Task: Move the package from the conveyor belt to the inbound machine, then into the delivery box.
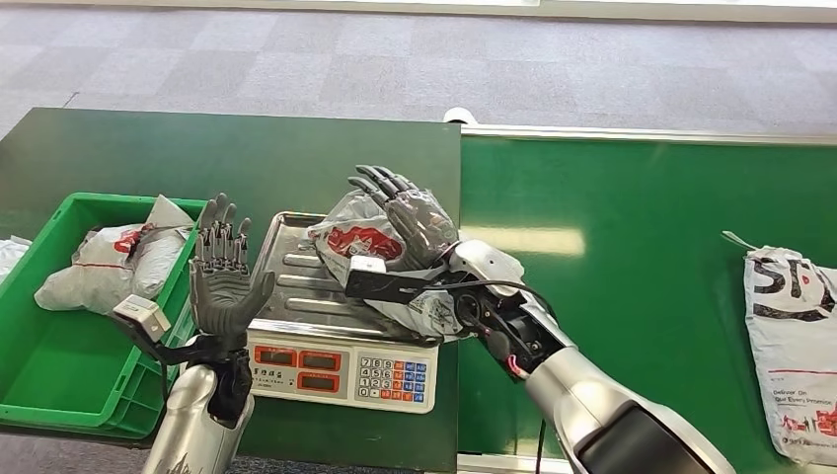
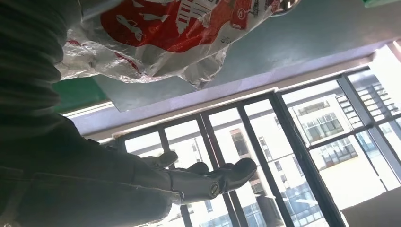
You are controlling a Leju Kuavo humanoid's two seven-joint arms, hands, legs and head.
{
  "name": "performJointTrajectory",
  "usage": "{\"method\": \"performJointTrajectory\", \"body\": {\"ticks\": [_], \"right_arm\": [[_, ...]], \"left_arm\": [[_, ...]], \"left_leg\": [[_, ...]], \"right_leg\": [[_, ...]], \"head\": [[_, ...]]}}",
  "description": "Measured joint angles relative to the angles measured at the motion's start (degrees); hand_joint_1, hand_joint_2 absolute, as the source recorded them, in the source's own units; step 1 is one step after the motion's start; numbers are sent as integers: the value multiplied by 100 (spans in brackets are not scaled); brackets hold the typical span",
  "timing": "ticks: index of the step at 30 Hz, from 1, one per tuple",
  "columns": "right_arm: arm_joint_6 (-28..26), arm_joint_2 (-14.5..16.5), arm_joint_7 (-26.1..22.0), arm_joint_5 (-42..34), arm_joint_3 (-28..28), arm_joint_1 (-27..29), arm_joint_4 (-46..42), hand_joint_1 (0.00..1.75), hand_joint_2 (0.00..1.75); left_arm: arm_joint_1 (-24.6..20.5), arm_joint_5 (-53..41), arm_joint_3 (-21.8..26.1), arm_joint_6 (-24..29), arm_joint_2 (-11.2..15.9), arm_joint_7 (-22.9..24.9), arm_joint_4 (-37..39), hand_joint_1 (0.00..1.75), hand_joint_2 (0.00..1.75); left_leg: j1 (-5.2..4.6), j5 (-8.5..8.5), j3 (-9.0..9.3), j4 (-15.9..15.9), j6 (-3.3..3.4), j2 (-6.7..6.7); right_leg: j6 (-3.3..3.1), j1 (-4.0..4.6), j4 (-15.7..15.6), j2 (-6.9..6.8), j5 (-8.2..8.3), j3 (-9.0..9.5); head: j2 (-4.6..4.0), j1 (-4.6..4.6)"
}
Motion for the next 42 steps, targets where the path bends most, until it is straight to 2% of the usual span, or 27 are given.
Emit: {"method": "performJointTrajectory", "body": {"ticks": [13, 20, 25, 32, 42], "right_arm": [[241, -483, -390, -963, -1200, 1241, -2158, 0, 175], [238, -592, -562, -1319, -1660, 1712, -2678, 0, 175], [290, -623, -707, -1747, -2250, 2287, -3061, 0, 175], [666, -608, -850, -2081, -3183, 3143, -3541, 0, 175], [915, -515, -844, -2207, -3806, 3474, -3620, 0, 175]], "left_arm": [[-19, -69, 37, 13, 2, 0, 41, 0, 175], [45, -134, 49, -28, 3, 0, 29, 0, 175], [152, -245, 54, -74, 13, 3, -19, 0, 175], [283, -718, -88, -348, 44, 142, -96, 0, 175], [163, -1722, -570, -340, 86, 468, -69, 0, 175]], "left_leg": [[0, -1, -5, 0, 0, 0], [0, -1, -4, 0, 0, -4], [0, -2, -6, 0, 1, -5], [-1, -3, -9, -1, 1, -5], [-1, -2, -7, 0, 1, -4]], "right_leg": [[0, 0, 0, -1, 0, -1], [0, 0, -1, -1, 0, -2], [0, 0, -2, -2, -2, -2], [0, -1, -3, -3, -2, -4], [-1, -1, -3, -3, -2, -5]], "head": [[0, 0], [0, -2], [0, -2], [0, -2], [0, -2]]}}
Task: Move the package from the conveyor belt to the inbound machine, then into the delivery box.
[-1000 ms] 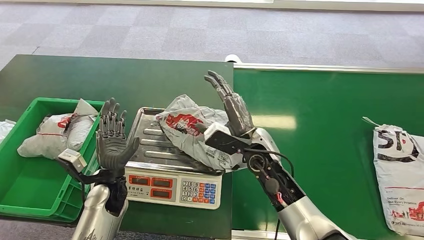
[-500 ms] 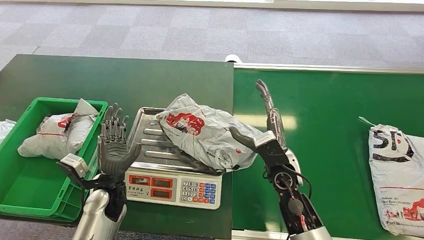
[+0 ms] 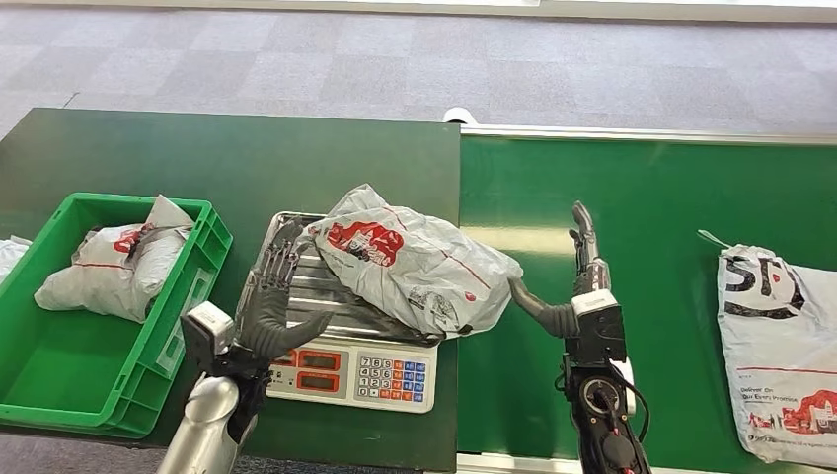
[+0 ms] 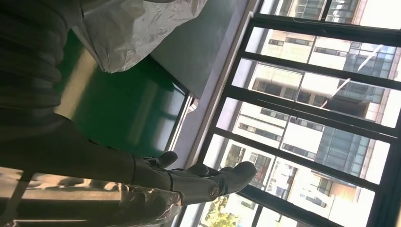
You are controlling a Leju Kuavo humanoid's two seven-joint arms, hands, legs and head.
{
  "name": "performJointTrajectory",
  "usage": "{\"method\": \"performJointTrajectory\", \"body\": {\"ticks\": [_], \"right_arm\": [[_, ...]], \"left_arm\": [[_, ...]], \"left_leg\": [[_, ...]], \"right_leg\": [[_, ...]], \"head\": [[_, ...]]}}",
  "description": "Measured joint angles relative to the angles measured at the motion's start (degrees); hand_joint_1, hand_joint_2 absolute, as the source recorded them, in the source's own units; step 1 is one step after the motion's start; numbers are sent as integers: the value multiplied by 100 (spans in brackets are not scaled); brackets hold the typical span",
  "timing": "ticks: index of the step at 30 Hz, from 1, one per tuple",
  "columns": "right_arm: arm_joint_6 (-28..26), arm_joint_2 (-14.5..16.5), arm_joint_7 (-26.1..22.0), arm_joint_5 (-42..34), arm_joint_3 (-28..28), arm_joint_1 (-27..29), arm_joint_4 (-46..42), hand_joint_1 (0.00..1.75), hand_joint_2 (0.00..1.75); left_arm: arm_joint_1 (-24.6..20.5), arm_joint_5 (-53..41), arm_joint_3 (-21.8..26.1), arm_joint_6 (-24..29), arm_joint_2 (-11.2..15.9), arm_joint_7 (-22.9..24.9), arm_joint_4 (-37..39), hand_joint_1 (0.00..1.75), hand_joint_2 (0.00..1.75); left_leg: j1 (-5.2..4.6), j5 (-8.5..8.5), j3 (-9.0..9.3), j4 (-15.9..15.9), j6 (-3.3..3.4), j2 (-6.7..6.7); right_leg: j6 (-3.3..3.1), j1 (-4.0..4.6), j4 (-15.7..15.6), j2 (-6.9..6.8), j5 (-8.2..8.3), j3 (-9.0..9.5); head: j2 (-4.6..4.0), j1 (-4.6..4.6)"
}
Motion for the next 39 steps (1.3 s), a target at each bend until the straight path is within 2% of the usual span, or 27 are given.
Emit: {"method": "performJointTrajectory", "body": {"ticks": [7, 14, 19, 25, 30, 39], "right_arm": [[165, 51, 91, 151, -164, 117, 21, 0, 175], [216, 57, 100, 245, -331, 237, 56, 0, 175], [239, 80, 125, 294, -397, 266, 104, 0, 175], [273, 167, 206, 387, -448, 276, 177, 0, 175], [275, 196, 225, 411, -489, 307, 188, 0, 175], [303, 276, 305, 484, -604, 447, 188, 0, 175]], "left_arm": [[-409, -1590, -559, 24, 69, 624, 352, 0, 175], [-638, -2761, -1072, 304, 149, 831, 612, 0, 175], [-780, -3177, -1367, 330, 170, 1020, 705, 0, 175], [-1141, -3791, -1683, 235, 110, 1872, 1193, 0, 175], [-1322, -3926, -1792, 340, 66, 2031, 1505, 0, 175], [-1421, -4201, -1874, 936, -68, 2341, 1813, 0, 175]], "left_leg": [[0, 0, -1, 0, 0, -1], [0, 0, -2, 0, 0, -2], [0, 0, -2, 0, 0, -2], [0, 0, -1, 0, 0, 0], [0, 0, -1, 0, 0, -4], [-1, 7, 6, -1, 1, -10]], "right_leg": [[0, 0, 0, -2, 0, 0], [0, 0, 0, -2, 0, 0], [0, 0, 0, -2, 0, -1], [0, 0, 0, -2, 1, 0], [0, 0, 0, -2, 0, 1], [-1, -1, -2, -5, 4, 13]], "head": [[0, 0], [0, -1], [0, -1], [0, -1], [0, -2], [0, -1]]}}
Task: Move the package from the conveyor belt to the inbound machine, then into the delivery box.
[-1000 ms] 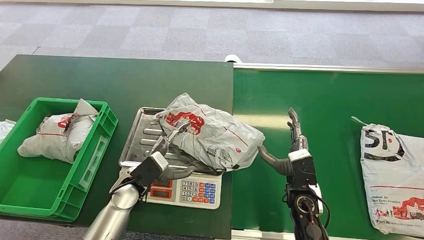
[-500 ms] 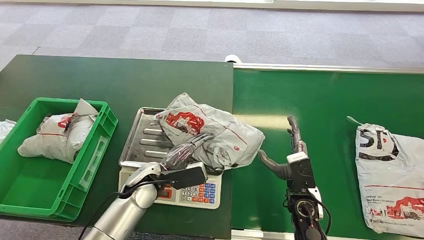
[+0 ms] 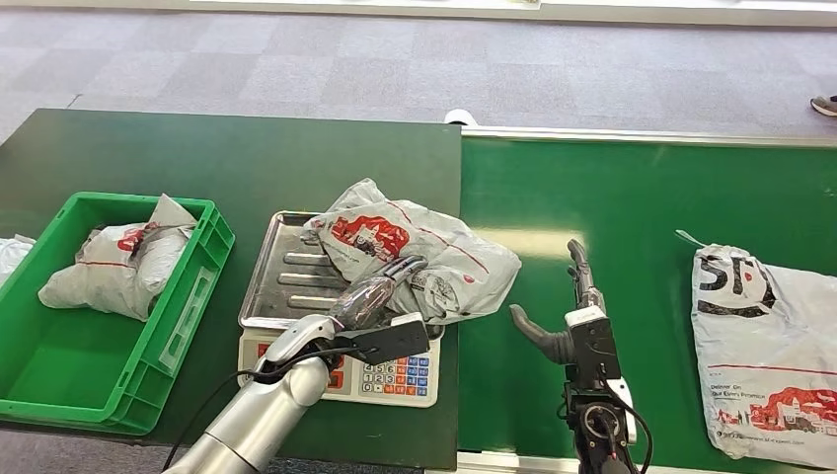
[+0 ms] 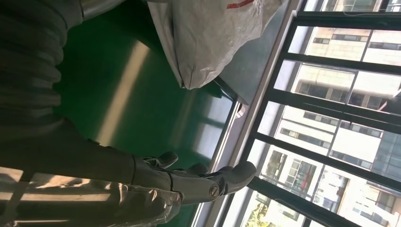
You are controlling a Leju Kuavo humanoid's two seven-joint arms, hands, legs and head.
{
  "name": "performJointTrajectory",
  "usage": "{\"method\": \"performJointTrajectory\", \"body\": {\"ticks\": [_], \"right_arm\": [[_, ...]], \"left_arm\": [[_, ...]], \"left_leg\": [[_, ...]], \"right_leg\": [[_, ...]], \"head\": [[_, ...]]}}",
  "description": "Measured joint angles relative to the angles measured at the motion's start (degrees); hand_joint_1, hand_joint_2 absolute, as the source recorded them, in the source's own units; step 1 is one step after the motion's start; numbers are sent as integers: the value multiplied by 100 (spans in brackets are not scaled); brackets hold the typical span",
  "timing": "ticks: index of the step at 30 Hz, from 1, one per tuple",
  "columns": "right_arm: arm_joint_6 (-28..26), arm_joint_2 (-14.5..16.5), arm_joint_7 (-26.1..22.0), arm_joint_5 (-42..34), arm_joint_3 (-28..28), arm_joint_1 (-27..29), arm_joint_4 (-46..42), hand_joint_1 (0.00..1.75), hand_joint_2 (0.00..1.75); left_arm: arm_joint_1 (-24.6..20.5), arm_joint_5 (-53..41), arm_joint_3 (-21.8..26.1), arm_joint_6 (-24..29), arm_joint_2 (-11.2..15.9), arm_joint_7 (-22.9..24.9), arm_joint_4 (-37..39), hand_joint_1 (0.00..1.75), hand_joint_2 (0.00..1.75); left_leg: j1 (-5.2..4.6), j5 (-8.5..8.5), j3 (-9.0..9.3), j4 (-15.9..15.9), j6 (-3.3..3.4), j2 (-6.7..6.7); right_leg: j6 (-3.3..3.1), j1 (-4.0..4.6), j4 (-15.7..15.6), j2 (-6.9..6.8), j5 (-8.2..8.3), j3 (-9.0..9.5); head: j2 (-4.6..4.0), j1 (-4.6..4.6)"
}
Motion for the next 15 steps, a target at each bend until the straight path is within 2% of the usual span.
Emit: {"method": "performJointTrajectory", "body": {"ticks": [4, 6, 8, 10, 11, 14, 15], "right_arm": [[7, 17, 9, 5, -12, 34, 1, 0, 175], [7, 19, 9, 5, -15, 43, 4, 0, 175], [8, 19, 9, 7, -18, 50, 8, 0, 175], [9, 19, 9, 7, -21, 52, 14, 0, 175], [10, 21, 10, 9, -23, 52, 18, 0, 175], [14, 37, 26, 17, -28, 53, 27, 0, 175], [16, 45, 38, 21, -31, 53, 28, 0, 175]], "left_arm": [[-2, -10, 0, 6, -22, 20, 32, 2, 175], [-2, 30, 8, 2, -32, 4, 50, 24, 175], [2, 130, 28, -8, -40, -73, 69, 86, 175], [16, 237, 44, -14, -43, -194, 83, 135, 175], [26, 286, 47, -14, -43, -253, 87, 149, 175], [43, 438, 64, -8, -46, -407, 86, 171, 175], [44, 507, 78, 0, -49, -462, 78, 174, 175]], "left_leg": [[0, 8, 4, 0, 0, -2], [0, 9, 5, 0, 1, -3], [0, 9, 4, 0, 1, -3], [0, 9, 3, 0, 1, -3], [0, 9, 3, 0, 1, -4], [0, 9, 1, 0, 0, -3], [0, 8, 1, 0, 0, -3]], "right_leg": [[0, 0, 0, -1, 5, 4], [1, 0, 1, -1, 5, 5], [1, 0, 1, -1, 5, 5], [1, 0, 1, -2, 5, 5], [1, 0, 1, -2, 5, 4], [1, 0, 1, -1, 5, 2], [1, 0, 1, -1, 5, 1]], "head": [[0, 0], [0, -1], [0, 0], [0, 1], [0, 1], [0, 1], [0, 1]]}}
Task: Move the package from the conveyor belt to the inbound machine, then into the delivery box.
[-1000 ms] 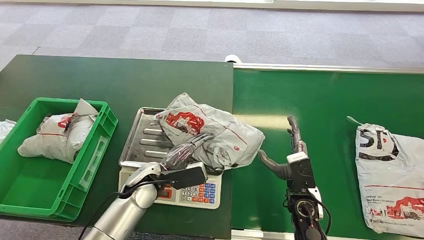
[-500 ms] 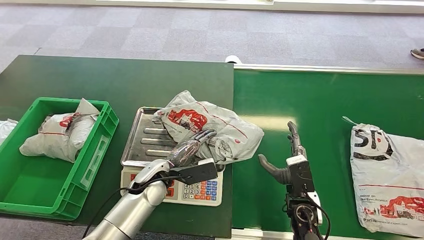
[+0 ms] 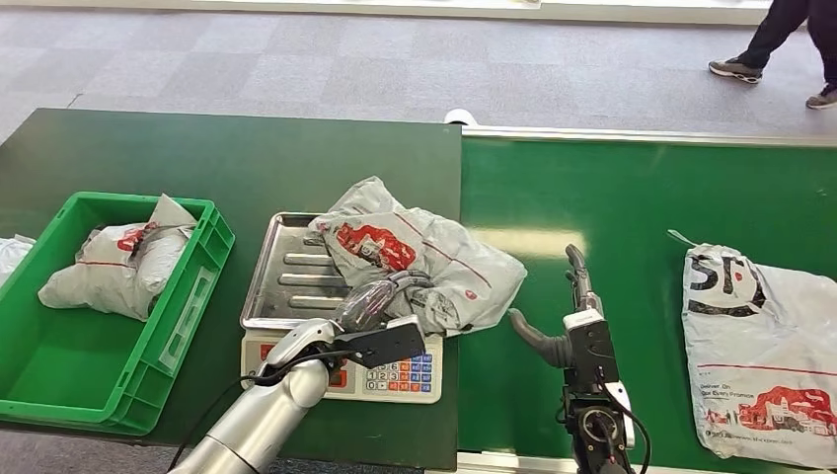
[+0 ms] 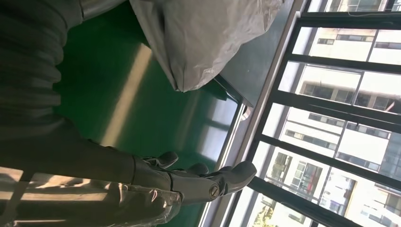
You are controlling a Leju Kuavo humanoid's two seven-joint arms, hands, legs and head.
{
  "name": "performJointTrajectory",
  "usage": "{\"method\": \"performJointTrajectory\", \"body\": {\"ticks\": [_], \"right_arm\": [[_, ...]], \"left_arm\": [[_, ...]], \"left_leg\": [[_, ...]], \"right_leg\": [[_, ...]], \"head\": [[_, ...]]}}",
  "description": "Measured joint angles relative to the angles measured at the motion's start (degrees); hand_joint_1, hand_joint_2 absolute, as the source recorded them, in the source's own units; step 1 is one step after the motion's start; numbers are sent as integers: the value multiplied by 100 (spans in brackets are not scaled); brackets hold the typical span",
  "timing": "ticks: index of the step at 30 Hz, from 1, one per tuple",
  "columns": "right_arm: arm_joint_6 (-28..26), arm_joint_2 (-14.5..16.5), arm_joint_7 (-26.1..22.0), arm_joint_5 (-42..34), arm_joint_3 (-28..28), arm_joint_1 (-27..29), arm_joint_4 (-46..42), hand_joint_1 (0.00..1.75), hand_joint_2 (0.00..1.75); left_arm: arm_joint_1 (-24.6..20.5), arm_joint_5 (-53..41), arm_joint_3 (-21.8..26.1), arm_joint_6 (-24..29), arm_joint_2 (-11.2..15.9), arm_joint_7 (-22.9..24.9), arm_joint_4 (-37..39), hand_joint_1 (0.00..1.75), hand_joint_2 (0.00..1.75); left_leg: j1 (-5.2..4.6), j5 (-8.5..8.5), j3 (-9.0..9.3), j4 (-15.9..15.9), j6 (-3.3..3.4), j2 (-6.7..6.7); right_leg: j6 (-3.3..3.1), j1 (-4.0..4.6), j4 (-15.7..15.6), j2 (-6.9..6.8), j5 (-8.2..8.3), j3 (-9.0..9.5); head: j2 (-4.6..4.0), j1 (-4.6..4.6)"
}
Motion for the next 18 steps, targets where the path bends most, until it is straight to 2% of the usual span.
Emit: {"method": "performJointTrajectory", "body": {"ticks": [6, 18], "right_arm": [[26, 39, 57, 56, -32, 1, 1, 0, 175], [54, 47, 56, 62, -66, 8, 86, 0, 175]], "left_arm": [[8, 453, 72, 13, -7, -261, -87, 175, 175], [70, 917, 96, -319, -9, -524, -206, 171, 175]], "left_leg": [[0, -1, -4, 0, -1, 0], [0, -3, -11, 0, -2, 1]], "right_leg": [[0, 1, 1, 0, -1, -5], [0, 0, 1, 0, -2, -12]], "head": [[0, -1], [0, -1]]}}
